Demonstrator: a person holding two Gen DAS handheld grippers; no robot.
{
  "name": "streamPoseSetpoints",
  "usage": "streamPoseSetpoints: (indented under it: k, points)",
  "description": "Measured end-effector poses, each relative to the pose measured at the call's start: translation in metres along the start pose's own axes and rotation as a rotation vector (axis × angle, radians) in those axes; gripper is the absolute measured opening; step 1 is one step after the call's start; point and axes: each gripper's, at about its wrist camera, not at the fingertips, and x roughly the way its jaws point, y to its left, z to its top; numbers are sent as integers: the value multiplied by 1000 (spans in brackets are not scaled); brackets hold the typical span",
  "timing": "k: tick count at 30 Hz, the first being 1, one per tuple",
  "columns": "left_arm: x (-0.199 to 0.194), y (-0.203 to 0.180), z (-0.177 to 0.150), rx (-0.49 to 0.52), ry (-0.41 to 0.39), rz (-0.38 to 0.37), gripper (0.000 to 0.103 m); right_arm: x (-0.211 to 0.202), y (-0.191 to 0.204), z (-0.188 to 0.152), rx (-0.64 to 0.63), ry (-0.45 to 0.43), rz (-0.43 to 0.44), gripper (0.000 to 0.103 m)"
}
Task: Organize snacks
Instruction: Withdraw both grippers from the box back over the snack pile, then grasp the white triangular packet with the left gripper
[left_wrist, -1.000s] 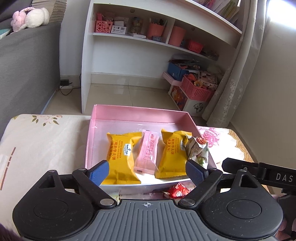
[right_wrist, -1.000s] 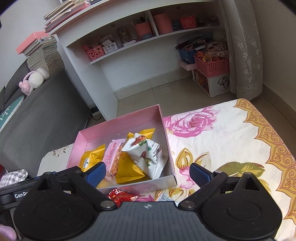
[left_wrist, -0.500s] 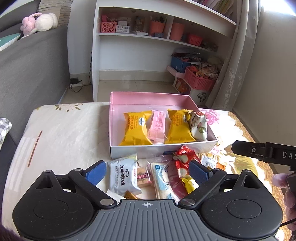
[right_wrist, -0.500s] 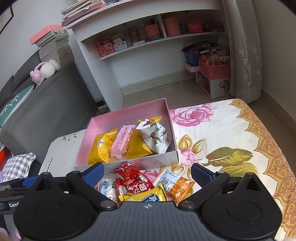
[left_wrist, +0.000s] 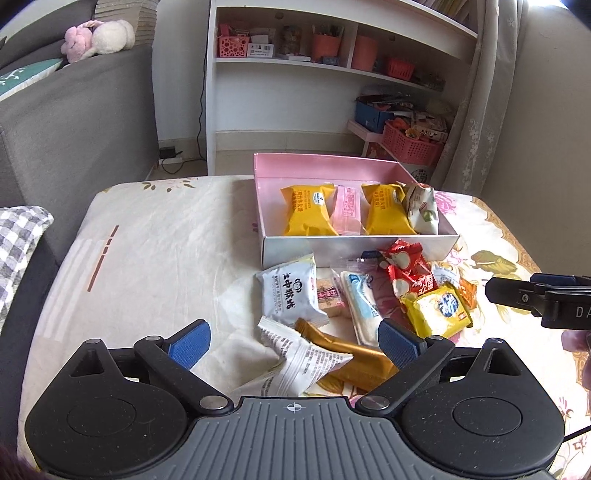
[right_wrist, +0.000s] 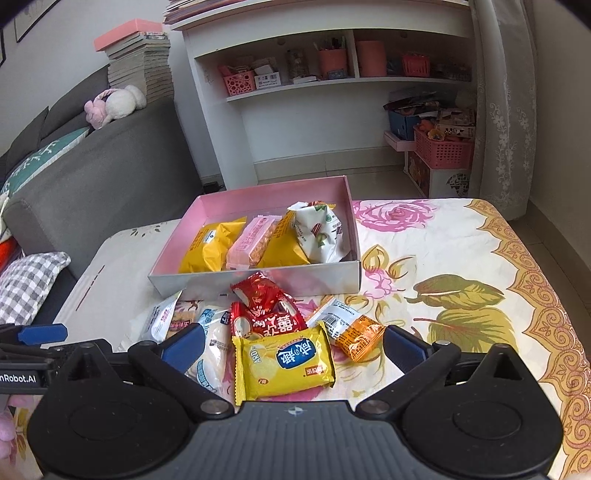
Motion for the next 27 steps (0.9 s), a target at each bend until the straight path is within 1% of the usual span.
streamPoseSetpoints:
  k: [6, 11, 16, 27]
  points:
    - [6, 7, -14, 72, 17, 33, 98, 5, 1, -13, -72, 15, 4, 96]
    - [11, 9, -20, 124, 41, 38, 98, 12, 3, -20, -117, 46, -11, 96]
    - [21, 9, -25, 140, 84, 21, 98, 17, 6, -24, -134, 73, 2, 96]
    - [39, 4, -30, 167, 145, -19, 97, 39, 13, -31, -167, 145, -12, 96]
